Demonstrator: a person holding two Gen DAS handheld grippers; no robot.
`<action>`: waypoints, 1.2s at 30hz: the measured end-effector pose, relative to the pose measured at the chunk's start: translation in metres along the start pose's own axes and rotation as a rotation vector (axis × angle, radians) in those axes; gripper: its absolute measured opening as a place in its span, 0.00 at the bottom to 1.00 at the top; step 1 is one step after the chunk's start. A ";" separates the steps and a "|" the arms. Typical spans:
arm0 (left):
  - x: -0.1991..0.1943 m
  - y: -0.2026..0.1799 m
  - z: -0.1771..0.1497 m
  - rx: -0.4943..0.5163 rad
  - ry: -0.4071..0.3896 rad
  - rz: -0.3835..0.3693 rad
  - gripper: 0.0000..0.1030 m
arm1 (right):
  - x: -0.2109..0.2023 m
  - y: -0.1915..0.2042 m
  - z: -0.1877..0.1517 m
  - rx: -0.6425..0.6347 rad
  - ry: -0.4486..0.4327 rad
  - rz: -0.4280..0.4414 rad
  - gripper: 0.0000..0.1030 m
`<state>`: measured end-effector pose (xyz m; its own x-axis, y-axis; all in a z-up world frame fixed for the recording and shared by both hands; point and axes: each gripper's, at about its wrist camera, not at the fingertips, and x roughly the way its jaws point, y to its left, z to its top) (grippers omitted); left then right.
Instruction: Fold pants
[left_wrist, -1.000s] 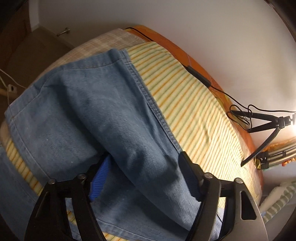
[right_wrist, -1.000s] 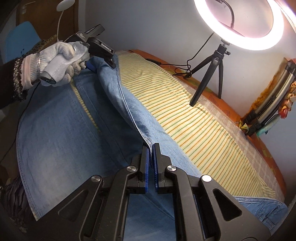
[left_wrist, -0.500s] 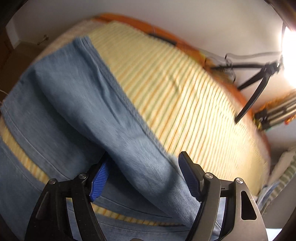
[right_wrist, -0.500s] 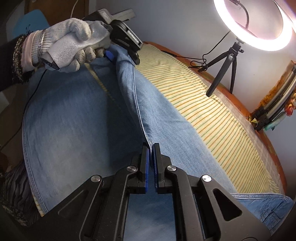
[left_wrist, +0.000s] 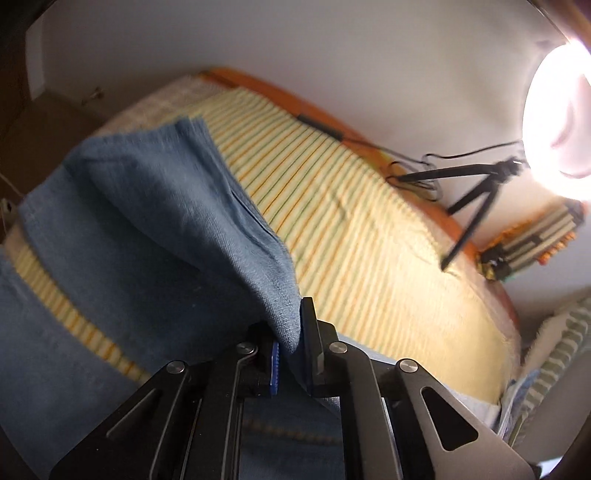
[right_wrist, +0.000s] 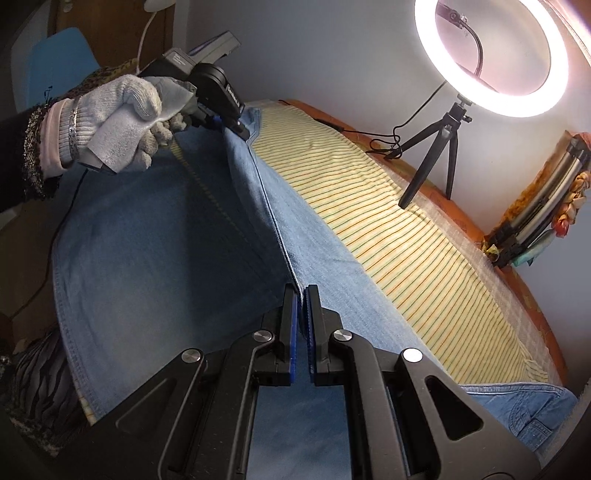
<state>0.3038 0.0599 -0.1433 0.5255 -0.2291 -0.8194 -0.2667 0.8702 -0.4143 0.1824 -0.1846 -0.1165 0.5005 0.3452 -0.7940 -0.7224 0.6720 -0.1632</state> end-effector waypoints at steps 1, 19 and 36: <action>-0.007 0.000 -0.005 0.004 -0.012 -0.010 0.08 | -0.005 0.004 -0.001 -0.011 0.001 0.003 0.05; -0.053 0.059 -0.118 0.111 0.005 0.058 0.17 | -0.041 0.086 -0.082 0.000 0.091 0.186 0.05; 0.015 0.003 -0.030 0.268 0.036 0.278 0.58 | -0.023 0.080 -0.099 0.120 0.118 0.181 0.05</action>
<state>0.2867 0.0461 -0.1690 0.4328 0.0207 -0.9013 -0.1717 0.9833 -0.0599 0.0658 -0.2033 -0.1693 0.3035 0.3926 -0.8682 -0.7296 0.6818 0.0532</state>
